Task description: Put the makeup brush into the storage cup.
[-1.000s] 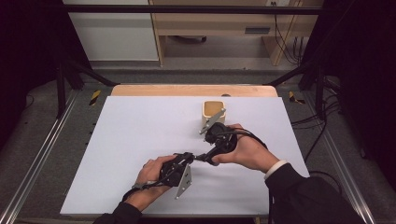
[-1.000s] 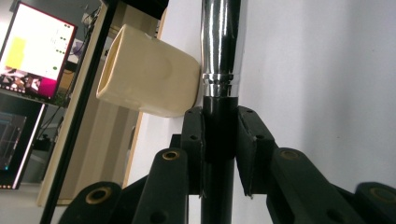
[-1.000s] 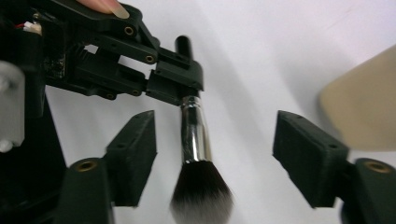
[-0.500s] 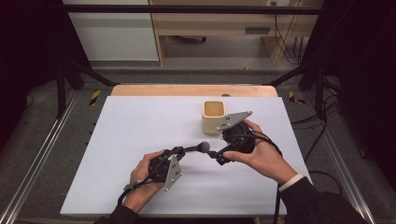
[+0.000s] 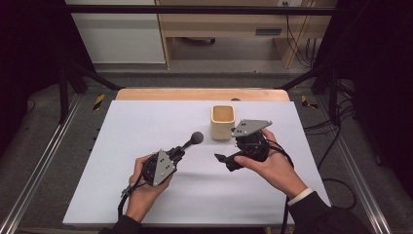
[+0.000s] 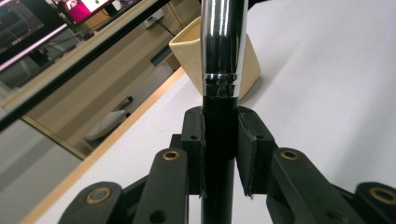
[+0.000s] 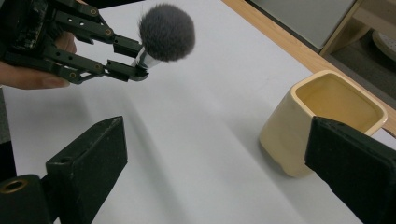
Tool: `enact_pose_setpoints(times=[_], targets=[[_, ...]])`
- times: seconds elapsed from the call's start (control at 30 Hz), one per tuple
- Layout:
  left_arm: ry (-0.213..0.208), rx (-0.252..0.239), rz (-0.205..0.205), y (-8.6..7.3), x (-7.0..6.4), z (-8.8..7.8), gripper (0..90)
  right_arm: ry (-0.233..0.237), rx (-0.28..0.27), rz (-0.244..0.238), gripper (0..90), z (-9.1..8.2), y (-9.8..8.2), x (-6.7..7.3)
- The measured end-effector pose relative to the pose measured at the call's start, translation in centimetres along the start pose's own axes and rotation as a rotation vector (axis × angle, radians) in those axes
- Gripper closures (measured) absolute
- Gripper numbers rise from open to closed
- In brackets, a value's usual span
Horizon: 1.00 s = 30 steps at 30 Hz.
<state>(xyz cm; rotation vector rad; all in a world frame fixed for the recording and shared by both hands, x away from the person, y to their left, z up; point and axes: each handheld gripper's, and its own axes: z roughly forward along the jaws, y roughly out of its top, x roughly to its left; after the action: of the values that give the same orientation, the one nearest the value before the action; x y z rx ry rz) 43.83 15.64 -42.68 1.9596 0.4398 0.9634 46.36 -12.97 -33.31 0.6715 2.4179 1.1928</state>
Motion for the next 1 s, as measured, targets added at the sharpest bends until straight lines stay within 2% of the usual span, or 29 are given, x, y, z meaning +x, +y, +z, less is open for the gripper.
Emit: enact_pose_setpoints(times=[0.03, 0.17, 0.3, 0.4, 0.47, 0.7, 0.83, 1.0], targets=[[-0.003, -0.01, -0.027, 0.0, 0.1, 0.0, 74.4, 0.0, 0.0, 0.0, 7.7, 0.0, 0.0, 0.0], [-0.01, -0.019, -0.053, 0.1, 0.2, -0.1, 74.4, 0.001, -0.02, 0.011, 8.0, 0.2, -0.2, 0.1], [-0.018, -0.041, -0.132, 0.0, 0.6, -0.3, 74.5, -0.015, -0.035, 0.029, 7.7, 0.6, -0.5, 0.4], [-0.018, -0.058, -0.175, -0.2, 0.9, -0.3, 74.5, -0.014, -0.033, 0.036, 7.6, 0.8, -0.6, 0.4], [-0.015, -0.056, -0.176, -0.2, 0.9, -0.3, 74.5, -0.013, -0.041, 0.05, 7.5, 1.2, -0.7, 0.6], [-0.03, -0.09, -0.268, -0.3, 1.4, -0.5, 74.5, -0.008, -0.042, 0.063, 7.9, 2.0, -1.0, 1.3], [-0.038, -0.093, -0.264, -0.1, 1.3, -0.4, 74.5, -0.007, -0.043, 0.066, 8.0, 2.3, -1.4, 1.5], [-0.058, -0.109, -0.331, -0.2, 1.5, -0.5, 74.4, -0.022, -0.058, 0.08, 7.7, 2.3, -1.6, 1.8]])
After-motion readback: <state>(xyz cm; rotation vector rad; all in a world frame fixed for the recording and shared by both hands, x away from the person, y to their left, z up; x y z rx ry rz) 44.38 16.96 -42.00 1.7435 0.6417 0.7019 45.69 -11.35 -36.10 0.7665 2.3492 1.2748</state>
